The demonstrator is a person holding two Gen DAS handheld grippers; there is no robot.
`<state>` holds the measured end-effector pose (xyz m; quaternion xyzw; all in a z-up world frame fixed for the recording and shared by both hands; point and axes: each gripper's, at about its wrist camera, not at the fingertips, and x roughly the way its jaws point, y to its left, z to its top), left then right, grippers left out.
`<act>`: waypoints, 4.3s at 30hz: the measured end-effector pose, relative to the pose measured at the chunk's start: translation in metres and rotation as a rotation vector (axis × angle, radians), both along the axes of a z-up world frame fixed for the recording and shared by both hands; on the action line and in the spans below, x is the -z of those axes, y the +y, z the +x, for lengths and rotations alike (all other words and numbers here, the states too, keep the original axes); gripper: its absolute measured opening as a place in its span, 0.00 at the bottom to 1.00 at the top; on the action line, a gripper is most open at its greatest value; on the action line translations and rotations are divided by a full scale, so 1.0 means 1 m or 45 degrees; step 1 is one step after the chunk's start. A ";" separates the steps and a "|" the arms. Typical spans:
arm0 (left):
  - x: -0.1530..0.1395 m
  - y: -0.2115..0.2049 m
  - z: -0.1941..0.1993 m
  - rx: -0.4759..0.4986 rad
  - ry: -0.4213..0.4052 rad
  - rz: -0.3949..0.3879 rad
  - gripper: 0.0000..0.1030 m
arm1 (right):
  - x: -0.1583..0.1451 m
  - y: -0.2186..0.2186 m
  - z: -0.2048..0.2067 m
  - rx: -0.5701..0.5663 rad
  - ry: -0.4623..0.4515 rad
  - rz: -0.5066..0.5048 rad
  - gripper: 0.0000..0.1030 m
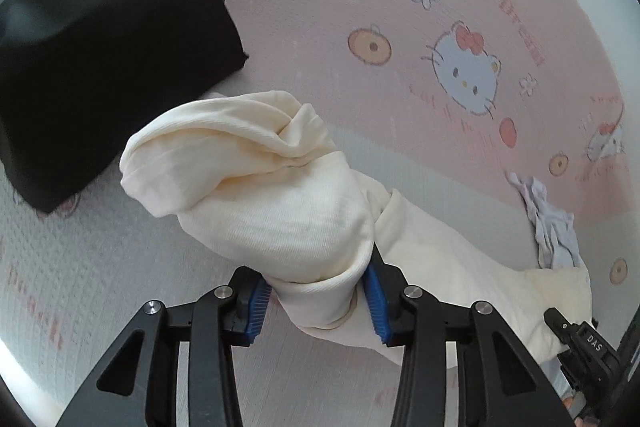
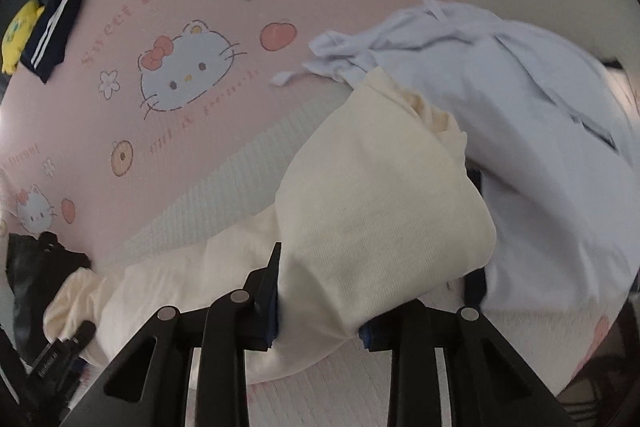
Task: Fold clothes
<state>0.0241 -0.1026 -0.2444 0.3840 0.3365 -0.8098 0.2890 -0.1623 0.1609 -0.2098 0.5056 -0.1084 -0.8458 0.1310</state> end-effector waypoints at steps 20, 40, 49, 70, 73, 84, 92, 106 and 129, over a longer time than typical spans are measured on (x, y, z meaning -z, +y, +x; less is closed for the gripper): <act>-0.019 -0.006 0.041 0.161 -0.047 0.276 0.76 | 0.014 0.036 0.031 -0.148 -0.220 -0.105 0.72; -0.041 0.210 -0.066 1.345 -0.297 -0.739 0.76 | 0.061 0.141 0.025 0.316 -0.467 -0.800 0.75; -0.010 0.265 -0.068 1.667 -0.348 -1.060 0.76 | 0.096 0.144 0.018 0.422 -0.621 -1.091 0.75; 0.013 0.251 -0.122 1.561 -0.224 -0.823 0.39 | 0.108 0.128 -0.010 0.402 -0.565 -1.018 0.63; 0.016 0.241 -0.122 1.540 -0.199 -0.745 0.39 | 0.099 0.120 -0.014 0.371 -0.508 -0.903 0.55; 0.020 0.221 -0.116 1.521 -0.117 -0.613 0.39 | 0.045 0.095 -0.005 0.122 -0.164 -0.616 0.23; -0.015 0.166 -0.109 1.337 -0.094 -0.222 0.44 | 0.022 0.066 0.002 0.006 0.018 -0.414 0.23; -0.053 0.057 -0.107 1.125 0.097 0.399 0.62 | -0.014 0.011 0.025 -0.361 0.238 -0.359 0.23; -0.011 0.051 -0.137 1.065 0.047 0.583 0.35 | -0.009 -0.028 0.039 -0.660 0.162 -0.258 0.43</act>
